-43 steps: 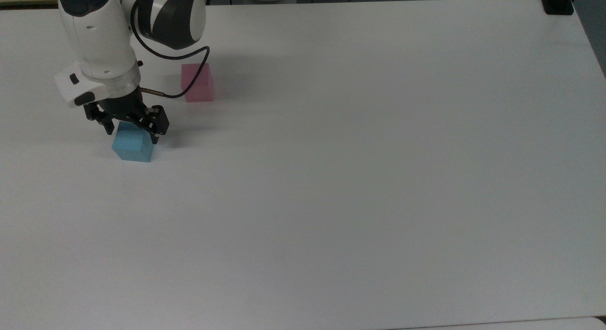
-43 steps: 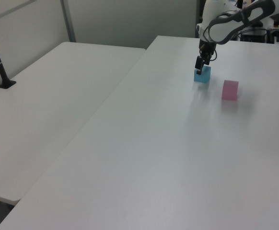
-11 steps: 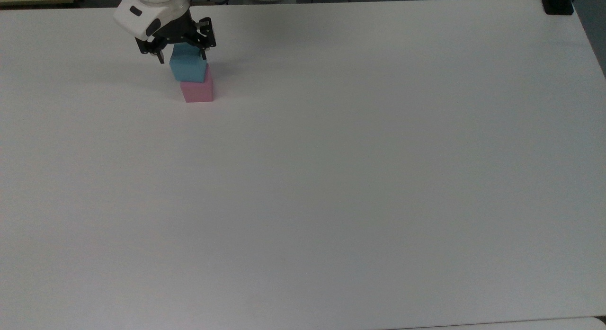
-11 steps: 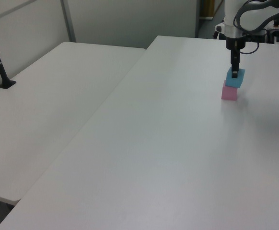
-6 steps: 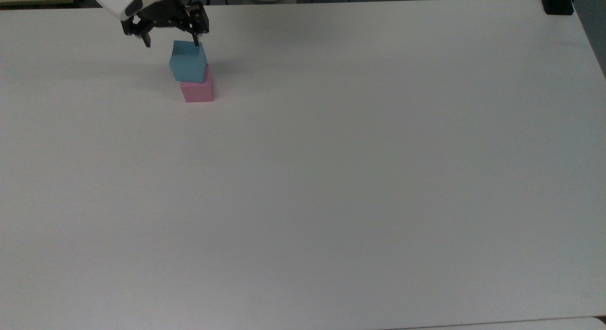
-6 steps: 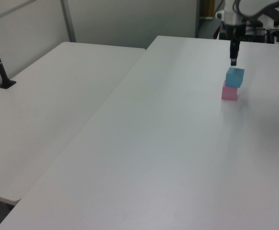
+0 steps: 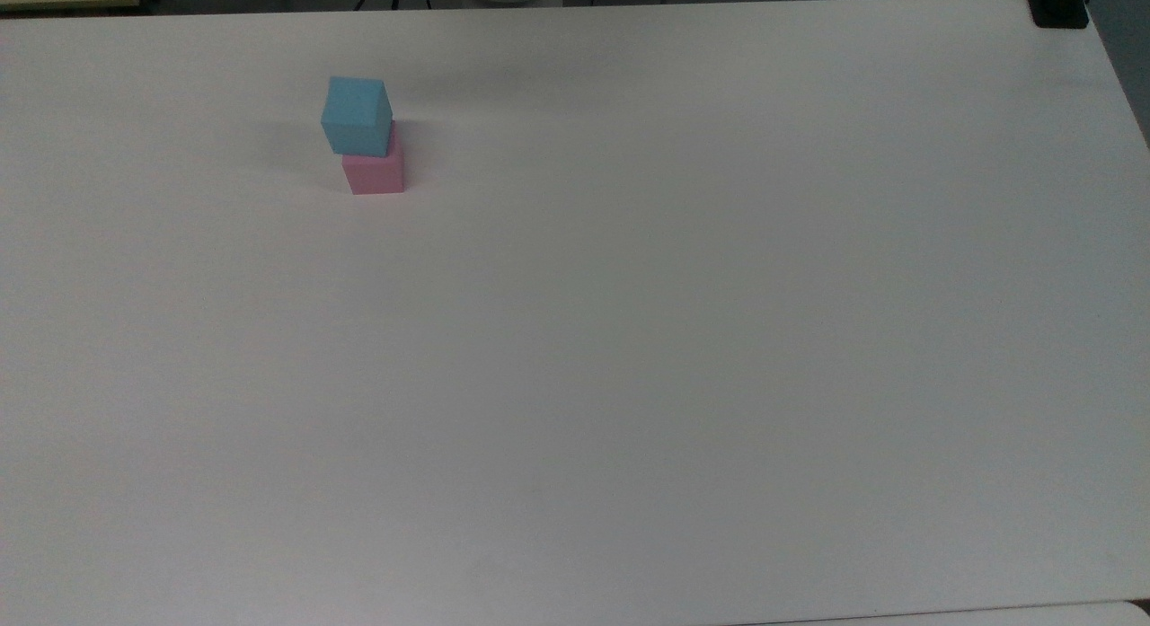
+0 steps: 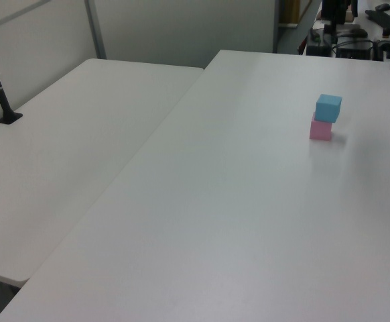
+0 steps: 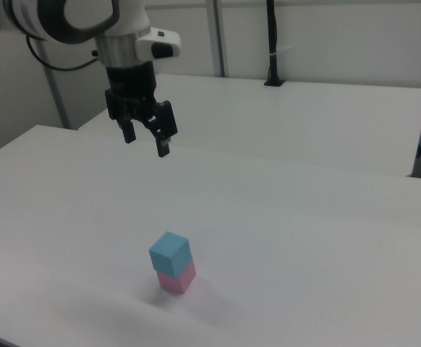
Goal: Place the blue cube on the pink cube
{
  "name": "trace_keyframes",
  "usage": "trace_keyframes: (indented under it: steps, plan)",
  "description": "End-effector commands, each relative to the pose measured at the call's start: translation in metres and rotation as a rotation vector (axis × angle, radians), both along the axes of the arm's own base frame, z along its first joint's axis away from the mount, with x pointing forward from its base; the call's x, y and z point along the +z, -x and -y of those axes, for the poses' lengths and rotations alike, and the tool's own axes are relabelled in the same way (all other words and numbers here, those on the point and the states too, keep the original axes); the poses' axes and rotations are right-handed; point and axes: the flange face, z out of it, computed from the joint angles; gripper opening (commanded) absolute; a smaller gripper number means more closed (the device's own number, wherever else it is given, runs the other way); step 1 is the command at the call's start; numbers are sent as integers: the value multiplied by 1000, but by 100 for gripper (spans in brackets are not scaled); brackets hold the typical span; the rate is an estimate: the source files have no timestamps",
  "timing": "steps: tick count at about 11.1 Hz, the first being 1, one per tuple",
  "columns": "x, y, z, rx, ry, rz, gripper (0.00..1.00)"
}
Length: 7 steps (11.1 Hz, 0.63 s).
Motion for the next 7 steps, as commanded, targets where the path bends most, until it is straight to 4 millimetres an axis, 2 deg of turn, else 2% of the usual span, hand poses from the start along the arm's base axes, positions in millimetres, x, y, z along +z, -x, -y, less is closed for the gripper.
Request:
trace_keyframes:
  steps: [1, 3, 7]
  plan:
    - [17, 7, -3, 54, -1, 25, 100]
    - [23, -4, -1, 153, 16, 53, 100]
    - [22, -7, 0, 150, 26, 54, 100]
